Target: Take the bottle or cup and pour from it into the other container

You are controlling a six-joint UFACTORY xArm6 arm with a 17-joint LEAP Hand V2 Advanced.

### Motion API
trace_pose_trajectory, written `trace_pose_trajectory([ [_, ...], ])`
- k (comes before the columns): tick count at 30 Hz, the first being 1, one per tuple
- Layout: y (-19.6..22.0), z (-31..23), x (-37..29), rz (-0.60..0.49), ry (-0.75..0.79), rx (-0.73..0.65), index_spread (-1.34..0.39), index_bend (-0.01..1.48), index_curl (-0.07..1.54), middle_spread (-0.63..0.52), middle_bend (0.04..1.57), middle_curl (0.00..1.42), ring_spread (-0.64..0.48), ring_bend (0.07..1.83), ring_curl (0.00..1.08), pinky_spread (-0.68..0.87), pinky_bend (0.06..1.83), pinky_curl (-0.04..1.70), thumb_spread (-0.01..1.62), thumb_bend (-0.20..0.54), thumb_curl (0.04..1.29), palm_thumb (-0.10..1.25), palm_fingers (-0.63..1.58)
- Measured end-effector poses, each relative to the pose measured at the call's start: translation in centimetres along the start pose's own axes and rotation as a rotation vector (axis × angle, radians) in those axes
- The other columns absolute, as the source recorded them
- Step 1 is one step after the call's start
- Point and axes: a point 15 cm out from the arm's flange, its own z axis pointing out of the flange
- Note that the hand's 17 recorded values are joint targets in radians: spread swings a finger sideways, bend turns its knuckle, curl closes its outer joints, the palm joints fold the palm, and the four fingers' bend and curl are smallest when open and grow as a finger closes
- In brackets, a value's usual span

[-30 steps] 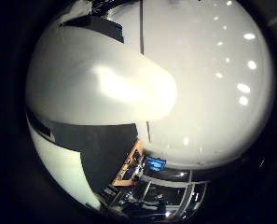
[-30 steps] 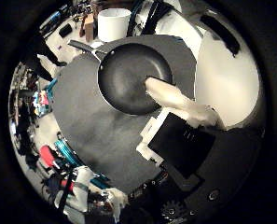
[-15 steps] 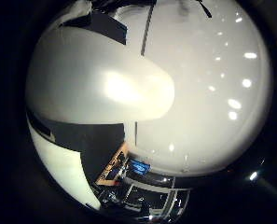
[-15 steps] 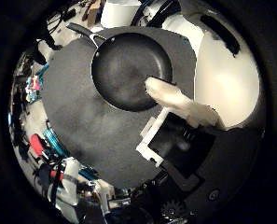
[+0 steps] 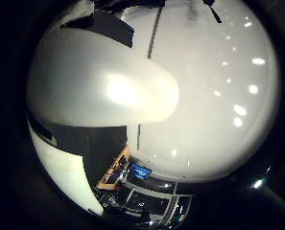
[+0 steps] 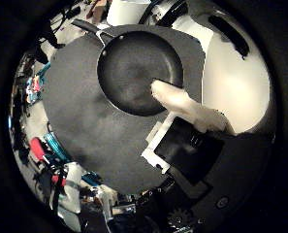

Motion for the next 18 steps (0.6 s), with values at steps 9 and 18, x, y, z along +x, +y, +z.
trace_pose_trajectory([
  [9,-0.03,-0.01,0.02,0.001,0.001,0.001,-0.58,0.41,1.15,-0.33,0.92,1.10,-0.26,1.25,0.74,-0.33,1.18,0.77,0.64,-0.030,0.70,0.88,1.08],
  [18,0.04,-0.08,0.26,0.017,0.001,0.007,-0.58,0.41,1.15,-0.33,0.92,1.10,-0.26,1.25,0.74,-0.33,1.19,0.77,0.65,-0.031,0.70,0.88,1.07],
])
